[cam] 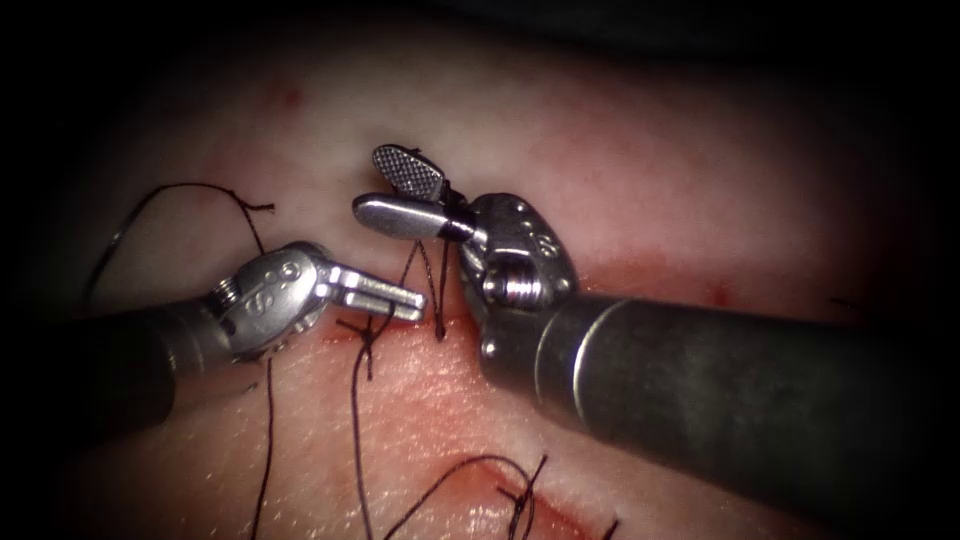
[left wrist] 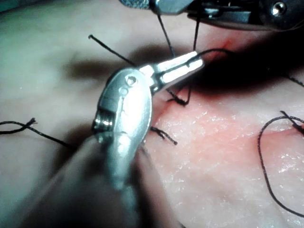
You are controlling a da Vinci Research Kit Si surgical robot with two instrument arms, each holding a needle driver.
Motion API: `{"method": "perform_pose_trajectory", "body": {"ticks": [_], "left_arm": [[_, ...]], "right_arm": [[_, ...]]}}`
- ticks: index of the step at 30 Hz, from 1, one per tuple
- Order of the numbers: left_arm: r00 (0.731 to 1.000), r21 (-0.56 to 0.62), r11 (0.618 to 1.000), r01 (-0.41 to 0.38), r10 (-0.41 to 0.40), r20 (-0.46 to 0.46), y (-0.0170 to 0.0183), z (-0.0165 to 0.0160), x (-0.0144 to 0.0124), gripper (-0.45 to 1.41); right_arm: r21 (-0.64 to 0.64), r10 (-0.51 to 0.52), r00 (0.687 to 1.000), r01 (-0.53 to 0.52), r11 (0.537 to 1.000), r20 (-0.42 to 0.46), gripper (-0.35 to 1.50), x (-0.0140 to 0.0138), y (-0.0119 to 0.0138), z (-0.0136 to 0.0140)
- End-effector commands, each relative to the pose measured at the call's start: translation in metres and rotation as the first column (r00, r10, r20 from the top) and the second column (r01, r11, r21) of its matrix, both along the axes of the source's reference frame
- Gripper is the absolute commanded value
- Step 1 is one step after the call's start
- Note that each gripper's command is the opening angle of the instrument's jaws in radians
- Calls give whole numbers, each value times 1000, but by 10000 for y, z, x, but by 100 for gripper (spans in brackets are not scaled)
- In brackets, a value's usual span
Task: Wound Closure
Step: Grasp the suture tail with the right needle driver.
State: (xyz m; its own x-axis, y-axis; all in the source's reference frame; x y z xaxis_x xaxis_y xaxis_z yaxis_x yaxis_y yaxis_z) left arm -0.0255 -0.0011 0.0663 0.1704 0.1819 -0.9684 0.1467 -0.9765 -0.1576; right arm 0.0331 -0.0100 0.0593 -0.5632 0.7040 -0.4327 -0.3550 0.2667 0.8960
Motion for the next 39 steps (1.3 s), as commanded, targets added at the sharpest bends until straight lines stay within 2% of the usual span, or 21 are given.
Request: {"method": "perform_pose_trajectory", "body": {"ticks": [1, 7, 10, 15, 21, 29, 34, 39], "left_arm": [[1000, -2, 1000, 2, -2, -1, 3, 4, -7, -45], [1000, -3, 1000, -3, 3, -6, 0, 0, -12, -45], [1000, -3, 1000, -6, 6, -13, -2, -3, -16, -45], [1000, -6, 1000, -17, 17, -9, -5, -5, -22, -45], [999, -13, 999, -33, 33, -14, -12, -6, -29, -45], [999, -14, 999, -40, 40, -14, -13, -7, -29, -45], [999, -14, 999, -41, 41, -13, -13, -7, -29, -45], [999, -15, 999, -41, 41, -13, -14, -7, -28, -45]], "right_arm": [[34, 18, 1000, -19, 999, 15, 110, 7, 4, 11], [176, 79, 997, -82, 981, 20, 115, 1, 15, 25], [310, 120, 993, -108, 944, -21, 120, -6, 24, 37], [403, 143, 988, -110, 909, -51, 128, -11, 30, 48], [546, 143, 985, -66, 835, -100, 131, -12, 25, 69], [623, 184, 971, -50, 781, -153, 135, -11, 35, 92], [617, 170, 972, -34, 786, -163, 133, -2, 37, 99], [617, 140, 978, -16, 787, -154, 133, 21, 40, 110]]}}
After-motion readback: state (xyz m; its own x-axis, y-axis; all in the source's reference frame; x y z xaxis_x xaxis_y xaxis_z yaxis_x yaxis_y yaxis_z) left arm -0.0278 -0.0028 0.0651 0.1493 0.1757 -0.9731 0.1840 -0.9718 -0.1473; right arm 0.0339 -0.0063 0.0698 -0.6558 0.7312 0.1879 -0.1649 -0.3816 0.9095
